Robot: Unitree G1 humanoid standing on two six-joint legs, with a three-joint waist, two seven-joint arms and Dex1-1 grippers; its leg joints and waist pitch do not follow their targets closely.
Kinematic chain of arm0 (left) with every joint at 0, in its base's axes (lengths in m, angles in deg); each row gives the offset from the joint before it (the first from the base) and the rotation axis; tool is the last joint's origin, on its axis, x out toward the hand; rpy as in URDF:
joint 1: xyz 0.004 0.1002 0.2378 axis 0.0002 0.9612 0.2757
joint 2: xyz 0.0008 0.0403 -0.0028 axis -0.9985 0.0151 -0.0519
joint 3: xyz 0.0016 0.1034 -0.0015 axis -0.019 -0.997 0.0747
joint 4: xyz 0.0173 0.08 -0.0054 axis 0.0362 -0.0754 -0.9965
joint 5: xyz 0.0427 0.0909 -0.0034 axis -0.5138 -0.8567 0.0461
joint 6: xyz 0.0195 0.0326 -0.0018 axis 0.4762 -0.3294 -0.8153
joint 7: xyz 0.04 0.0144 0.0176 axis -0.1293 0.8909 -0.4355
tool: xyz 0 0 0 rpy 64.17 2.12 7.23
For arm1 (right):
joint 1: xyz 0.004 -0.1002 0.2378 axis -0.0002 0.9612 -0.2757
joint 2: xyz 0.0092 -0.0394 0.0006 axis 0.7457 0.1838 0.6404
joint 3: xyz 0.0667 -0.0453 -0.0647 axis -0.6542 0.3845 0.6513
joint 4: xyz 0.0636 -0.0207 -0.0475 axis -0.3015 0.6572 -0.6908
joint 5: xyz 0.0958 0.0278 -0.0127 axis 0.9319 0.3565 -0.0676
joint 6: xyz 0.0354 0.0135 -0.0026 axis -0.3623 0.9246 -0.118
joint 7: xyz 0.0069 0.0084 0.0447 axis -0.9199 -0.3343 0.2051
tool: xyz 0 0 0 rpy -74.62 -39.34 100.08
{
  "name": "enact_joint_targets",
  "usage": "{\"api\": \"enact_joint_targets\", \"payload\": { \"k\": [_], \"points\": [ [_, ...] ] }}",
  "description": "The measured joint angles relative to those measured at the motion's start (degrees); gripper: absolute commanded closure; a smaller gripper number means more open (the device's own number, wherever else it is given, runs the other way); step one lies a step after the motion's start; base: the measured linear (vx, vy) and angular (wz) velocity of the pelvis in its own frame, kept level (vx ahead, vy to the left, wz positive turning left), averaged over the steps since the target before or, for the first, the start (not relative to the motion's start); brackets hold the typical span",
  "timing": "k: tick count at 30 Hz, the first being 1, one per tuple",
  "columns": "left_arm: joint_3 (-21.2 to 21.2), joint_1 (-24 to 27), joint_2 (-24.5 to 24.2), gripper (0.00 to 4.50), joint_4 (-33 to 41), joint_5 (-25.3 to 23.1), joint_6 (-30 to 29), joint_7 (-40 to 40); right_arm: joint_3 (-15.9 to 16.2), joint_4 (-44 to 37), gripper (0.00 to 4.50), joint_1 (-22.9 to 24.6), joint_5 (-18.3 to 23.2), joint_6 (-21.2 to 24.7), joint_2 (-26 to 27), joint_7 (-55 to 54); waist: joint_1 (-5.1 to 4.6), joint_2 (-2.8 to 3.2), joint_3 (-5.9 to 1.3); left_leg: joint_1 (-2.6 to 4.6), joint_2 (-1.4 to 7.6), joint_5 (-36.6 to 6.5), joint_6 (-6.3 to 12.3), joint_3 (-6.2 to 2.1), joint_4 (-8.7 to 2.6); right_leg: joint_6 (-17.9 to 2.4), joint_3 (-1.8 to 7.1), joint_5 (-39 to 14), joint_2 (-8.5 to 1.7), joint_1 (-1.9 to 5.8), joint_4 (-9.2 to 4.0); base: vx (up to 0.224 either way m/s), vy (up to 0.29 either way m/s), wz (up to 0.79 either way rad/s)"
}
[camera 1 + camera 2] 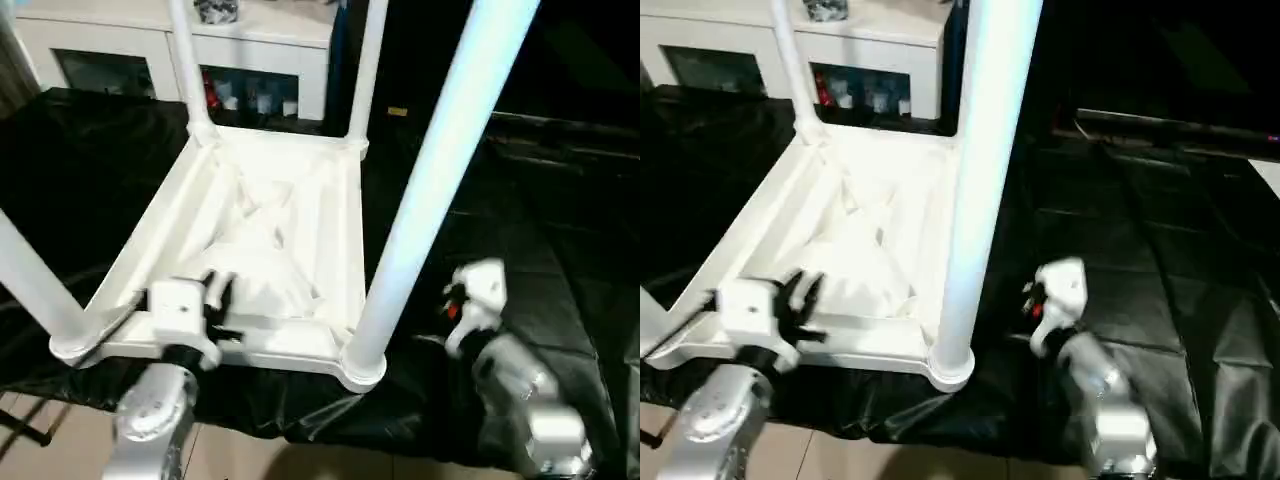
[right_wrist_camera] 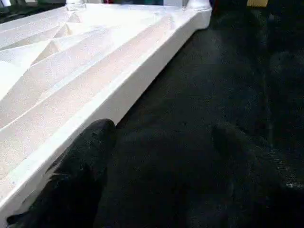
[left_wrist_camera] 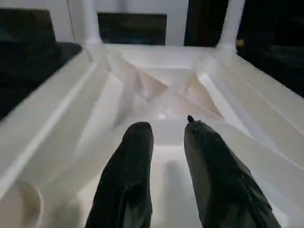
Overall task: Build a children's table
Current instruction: Rotate leg to tighten
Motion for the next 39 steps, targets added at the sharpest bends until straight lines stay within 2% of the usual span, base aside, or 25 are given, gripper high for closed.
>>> {"api": "enact_joint_targets", "payload": {
  "k": [1,2,3,4,5,6,7,8,9,10,11,12,13,14,15,16,17,18,20,22,24,28,31,35,39],
  "points": [
    [0.09,0.05,-0.04,3.12,0.44,0.02,0.0,0.0,-0.28,-0.58,0.48,-0.01,0.27,-0.02,0.53,-0.49,0.47,0.01,-0.02,0.33,-0.06,-0.19,0.3,0.61,0.09,0.08,0.99,0.04,0.26,-0.18,0.06,-0.012,0.042,-0.21],
    [-0.11,0.08,-0.13,3.12,0.74,-0.02,0.18,0.02,-0.52,-1.23,0.34,-0.18,0.77,0.14,1.07,-1.43,1.46,-0.12,0.02,0.57,-0.51,-0.87,0.98,1.16,0.91,0.47,3.28,0.26,0.78,-0.24,0.29,-0.012,0.081,-0.43],
    [-0.43,0.34,-0.36,3.12,0.86,-0.15,0.83,-0.01,-0.44,-1.57,0.19,-0.13,0.74,0.15,1.16,-2.16,2.45,0.02,0.03,0.64,-1.4,-1.9,2.65,0.46,2.21,1.0,5.3,0.42,1.3,-0.2,0.39,-0.012,0.081,-0.43],
    [-0.87,0.95,-0.96,3.12,0.95,-1.16,2.02,-0.3,-0.36,-1.53,0.19,-0.11,0.35,0.13,1.18,-2.83,3.28,0.12,0.01,0.69,-2.44,-2.72,3.92,-0.66,3.99,1.5,6.68,0.51,1.35,-0.09,0.4,-0.008,0.147,-0.62],
    [-1.05,2.17,-2.15,3.12,1.4,-2.69,2.96,-0.84,-0.32,-1.52,0.19,-0.1,-0.22,0.07,1.28,-3.39,3.41,0.37,-0.04,1.02,-3.14,-3.66,3.84,-2.43,3.87,1.89,8.8,0.55,2.45,-0.09,0.17,-0.008,0.179,-0.65],
    [-1.03,2.75,-3.2,3.12,1.77,-4.0,3.41,-1.31,-0.18,-1.43,0.19,-0.01,-0.64,-0.57,1.46,-3.5,2.92,1.16,-0.3,0.91,-3.21,-4.23,0.88,-3.15,3.35,2.06,8.76,0.56,2.56,-0.1,0.12,-0.008,0.179,-0.65],
    [-1.0,2.96,-3.71,3.12,1.98,-4.71,3.7,-1.59,0.33,-1.29,0.19,0.31,-1.06,-1.08,1.67,-3.47,1.94,1.38,-0.54,0.67,-3.59,-4.07,1.26,-3.2,3.38,1.7,7.9,0.35,2.06,-0.29,-0.08,0.016,0.183,-0.17],
    [-0.22,3.29,-3.83,3.12,2.0,-5.1,4.3,-2.13,1.52,-1.24,0.19,0.5,-1.75,-1.6,1.65,-3.25,0.88,1.56,-0.54,-0.1,-3.51,-3.88,1.63,-3.23,3.47,0.2,7.04,-0.11,1.75,-0.28,-0.25,0.002,0.17,0.23],
    [-0.04,3.67,-3.76,3.12,1.99,-5.16,4.54,-2.31,1.9,-1.14,0.19,0.51,-2.23,-1.8,1.64,-3.27,0.45,1.77,-0.44,-0.19,-3.43,-3.69,1.54,-3.36,3.49,-0.89,5.83,-0.6,1.38,0.03,-0.19,0.002,0.17,0.23],
    [0.05,4.1,-3.77,3.12,1.99,-5.17,4.61,-2.33,2.41,-1.08,0.19,0.51,-2.55,-1.86,1.69,-3.24,-0.09,1.85,-0.52,-0.18,-3.1,-3.59,1.56,-3.56,3.5,-1.46,4.37,-0.93,1.12,0.4,0.83,-0.03,0.115,0.13],
    [0.04,4.18,-3.67,3.12,2.0,-5.14,4.61,-2.32,2.77,-1.08,0.19,0.42,-2.76,-2.08,1.7,-3.14,-0.36,2.05,-0.75,-0.66,-2.23,-3.26,1.68,-3.69,3.43,-1.36,2.3,-1.37,1.34,0.42,4.1,0.0,0.0,0.0],
    [0.06,4.19,-3.4,3.12,2.0,-4.97,4.62,-2.28,2.8,-1.06,0.19,0.29,-2.97,-2.12,1.68,-3.16,-0.42,2.24,-1.03,-1.17,-1.66,-2.87,1.62,-3.94,3.27,-1.31,1.37,-1.85,1.63,0.3,5.99,0.0,0.0,0.0],
    [0.06,4.27,-3.11,3.12,2.02,-4.67,4.63,-2.26,2.79,-1.02,0.19,0.22,-3.0,-2.12,1.63,-3.17,-0.46,2.25,-1.26,-1.45,-1.32,-2.42,1.75,-3.98,3.02,-1.21,1.01,-2.17,1.74,0.31,6.72,0.0,0.0,0.0],
    [0.06,4.61,-2.64,3.12,2.05,-4.2,4.69,-2.3,2.85,-1.0,0.19,0.0,-2.97,-2.12,1.48,-3.16,-0.5,1.93,-1.7,-2.27,-1.1,-1.71,2.14,-3.99,2.45,-1.26,0.81,-2.97,1.18,0.6,6.32,-0.045,-0.082,-0.11],
    [-0.11,4.64,-2.5,3.12,2.07,-4.31,4.6,-2.41,2.85,-1.03,0.19,0.07,-2.97,-2.1,0.95,-3.12,-0.52,1.21,-2.07,-2.87,-1.27,-1.38,2.05,-3.8,2.48,-1.13,1.23,-4.15,0.44,0.95,4.77,-0.045,-0.082,-0.11],
    [-0.21,4.67,-2.5,3.12,2.09,-4.53,4.47,-2.71,2.82,-1.0,0.19,0.06,-2.98,-2.05,0.2,-3.11,-0.45,0.54,-2.34,-3.3,-1.25,-1.25,2.05,-3.55,2.83,1.73,1.67,-5.31,0.05,1.13,3.56,-0.069,-0.14,-0.12],
    [-0.33,5.19,-2.17,3.12,2.09,-4.79,4.47,-3.18,2.35,-0.77,0.19,0.7,-2.98,-2.03,-0.83,-2.86,-0.03,0.69,-2.26,-4.03,-1.33,-0.9,3.11,-3.36,2.85,1.62,1.47,-5.27,0.21,1.06,3.95,-0.099,-0.143,-0.06],
    [-1.11,5.38,-2.09,3.12,2.11,-5.03,4.66,-3.39,1.78,-0.53,0.19,1.65,-2.99,-2.03,-1.61,-2.61,0.43,0.58,-2.18,-3.61,-1.25,-0.57,3.65,-3.2,2.04,1.3,1.38,-5.12,0.19,0.99,3.92,-0.099,-0.143,-0.06],
    [-0.92,6.39,-2.03,3.12,3.07,-3.76,4.78,-3.07,1.09,0.29,0.07,2.04,-2.82,-1.93,-3.09,-1.36,1.18,0.15,-1.81,-2.45,-1.09,-0.48,2.86,-2.85,0.52,1.25,1.23,-5.04,0.19,1.05,3.88,-0.1,-0.13,-0.1],
    [0.03,8.02,-1.96,2.85,4.15,-0.88,5.44,-1.98,1.2,0.25,0.0,2.03,-2.01,-1.87,-4.82,1.67,1.37,0.27,-1.63,-1.91,-0.69,0.08,1.71,-2.95,-0.06,1.24,0.52,-5.05,0.19,1.23,3.72,-0.087,-0.097,-0.13],
    [1.37,10.23,-1.98,2.73,5.58,2.04,7.9,-0.22,1.62,0.19,0.0,2.04,0.09,-1.82,-7.27,7.17,1.41,0.29,-1.36,-1.85,-0.23,-0.15,0.14,-3.11,-0.16,1.24,0.08,-5.05,0.22,1.3,3.47,-0.066,-0.027,-0.08],
    [3.25,14.71,-1.9,2.43,6.6,7.05,15.03,2.85,3.96,-0.39,0.0,3.7,3.31,-2.43,-13.01,18.98,1.45,0.72,-1.07,-1.84,-0.13,0.12,-0.32,-3.03,-0.15,1.27,0.19,-4.88,0.2,1.85,2.55,-0.01,0.014,0.01],
    [3.73,17.98,-2.05,2.14,6.47,7.6,19.23,3.68,4.92,-0.29,0.0,4.49,3.61,-3.67,-15.29,23.88,1.43,0.86,-0.96,-1.37,-0.15,0.13,-0.3,-2.58,-0.05,1.44,0.53,-4.02,0.14,2.4,1.63,0.003,0.042,-0.01],
    [4.5,21.6,-0.68,1.87,4.97,7.66,25.4,3.61,6.18,-0.27,0.0,4.47,4.39,-5.7,-17.39,29.84,1.34,0.87,-0.99,-1.26,-0.19,0.15,-0.26,-1.99,0.33,1.66,0.99,-3.77,-0.03,2.48,1.47,0.017,0.044,-0.05],
    [8.06,24.55,3.14,1.58,2.36,6.13,30.88,-0.88,7.65,-0.23,0.0,3.85,5.31,-7.31,-15.44,31.57,0.99,0.49,-1.14,-1.2,-0.12,0.14,-0.26,-1.84,0.33,1.83,1.18,-3.34,0.03,2.46,1.52,0.0,0.0,0.0]
  ]
}}
